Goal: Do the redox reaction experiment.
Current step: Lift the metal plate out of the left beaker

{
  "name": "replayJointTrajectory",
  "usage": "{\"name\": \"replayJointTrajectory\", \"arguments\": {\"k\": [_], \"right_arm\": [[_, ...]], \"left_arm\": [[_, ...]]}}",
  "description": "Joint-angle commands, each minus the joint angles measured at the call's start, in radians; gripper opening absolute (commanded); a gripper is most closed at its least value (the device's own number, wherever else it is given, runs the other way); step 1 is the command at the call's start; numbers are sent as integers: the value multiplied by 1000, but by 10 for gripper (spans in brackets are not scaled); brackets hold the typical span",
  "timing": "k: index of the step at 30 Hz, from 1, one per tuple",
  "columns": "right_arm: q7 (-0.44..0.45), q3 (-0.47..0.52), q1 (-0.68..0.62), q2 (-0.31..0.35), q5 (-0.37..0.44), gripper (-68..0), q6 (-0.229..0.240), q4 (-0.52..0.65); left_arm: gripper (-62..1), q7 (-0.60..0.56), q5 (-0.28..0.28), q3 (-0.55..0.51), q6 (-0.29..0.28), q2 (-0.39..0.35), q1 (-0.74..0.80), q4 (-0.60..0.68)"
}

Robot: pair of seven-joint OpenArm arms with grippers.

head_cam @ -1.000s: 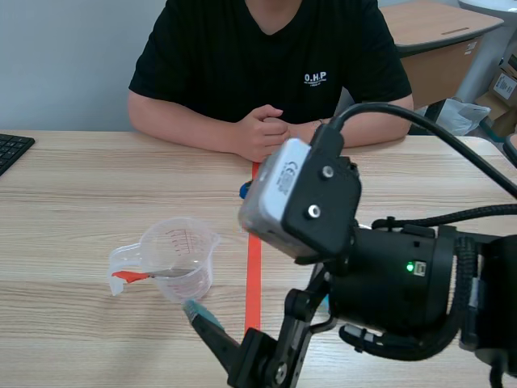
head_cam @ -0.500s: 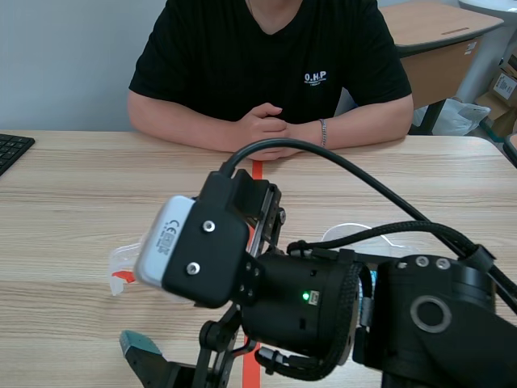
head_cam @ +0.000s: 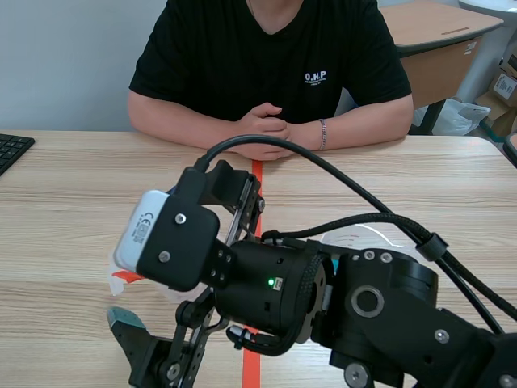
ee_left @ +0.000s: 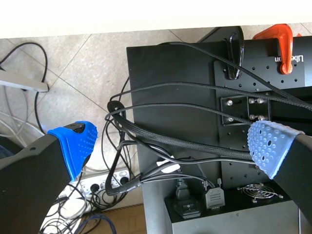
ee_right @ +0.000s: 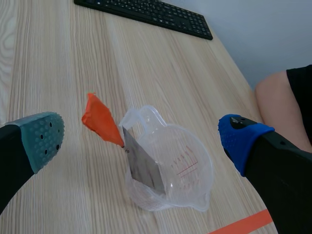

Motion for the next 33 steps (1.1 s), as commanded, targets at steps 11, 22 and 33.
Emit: {"name": "replayJointTrajectory", "arguments": {"k": [11, 22, 33], "right_arm": [[29, 0, 17, -3, 6, -144, -69, 13], [32, 1, 16, -3, 7, -401, -113, 13], [32, 3, 17, -3, 7, -587, -113, 13]], "left_arm": [[14, 6, -3, 3, -3, -3, -1, 4], [14, 24, -4, 3, -3, -3, -1, 4], [14, 27, -4, 3, -3, -3, -1, 4]]}}
